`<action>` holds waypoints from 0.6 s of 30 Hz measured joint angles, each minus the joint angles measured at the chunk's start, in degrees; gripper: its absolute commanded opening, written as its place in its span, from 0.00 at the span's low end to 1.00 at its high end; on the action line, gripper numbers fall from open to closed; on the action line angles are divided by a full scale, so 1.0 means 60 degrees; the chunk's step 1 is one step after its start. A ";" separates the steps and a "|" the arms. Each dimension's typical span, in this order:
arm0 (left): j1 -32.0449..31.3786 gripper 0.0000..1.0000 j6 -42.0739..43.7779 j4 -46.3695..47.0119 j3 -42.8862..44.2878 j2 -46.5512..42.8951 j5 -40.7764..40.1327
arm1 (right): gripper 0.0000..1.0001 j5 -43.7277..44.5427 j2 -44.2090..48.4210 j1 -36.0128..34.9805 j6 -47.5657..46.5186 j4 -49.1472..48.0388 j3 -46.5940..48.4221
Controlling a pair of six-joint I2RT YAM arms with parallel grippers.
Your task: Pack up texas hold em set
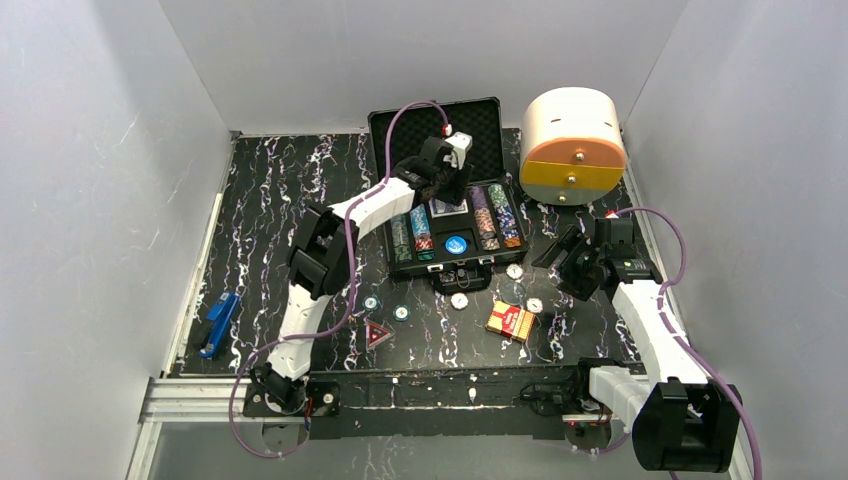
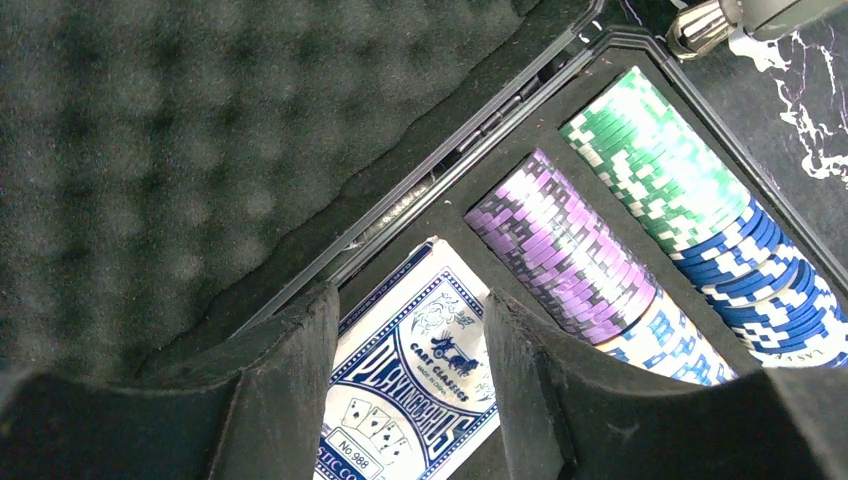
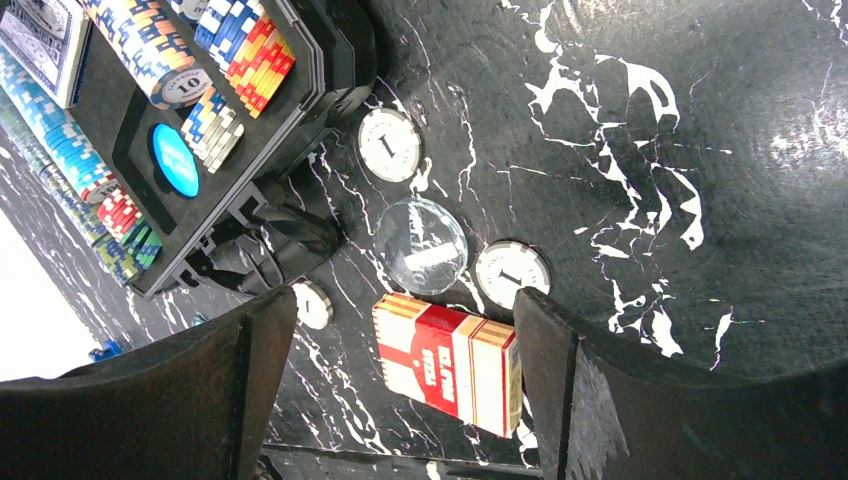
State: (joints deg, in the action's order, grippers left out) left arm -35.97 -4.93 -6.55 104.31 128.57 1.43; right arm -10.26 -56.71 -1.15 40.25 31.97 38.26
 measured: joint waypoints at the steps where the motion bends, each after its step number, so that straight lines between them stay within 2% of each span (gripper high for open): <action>1: 0.0018 0.54 -0.0113 -0.0036 0.0000 0.0000 0.0000 | 0.88 -0.0004 0.0000 0.0000 0.0004 0.0000 0.0000; 11: 0.0321 0.55 -0.1639 0.0470 -0.0732 -0.0237 0.0525 | 0.88 -0.0073 0.0058 0.0000 0.0000 0.0004 0.0000; 18: 0.0412 0.64 -0.1665 0.0404 -0.0659 -0.0244 0.0929 | 0.88 -0.0106 0.0149 0.0000 -0.0135 0.0011 0.0000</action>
State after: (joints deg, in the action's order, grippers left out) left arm -33.50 -14.92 -4.12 100.36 127.11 7.01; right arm -10.90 -55.81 -1.15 39.44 32.03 38.26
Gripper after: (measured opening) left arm 0.600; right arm 0.879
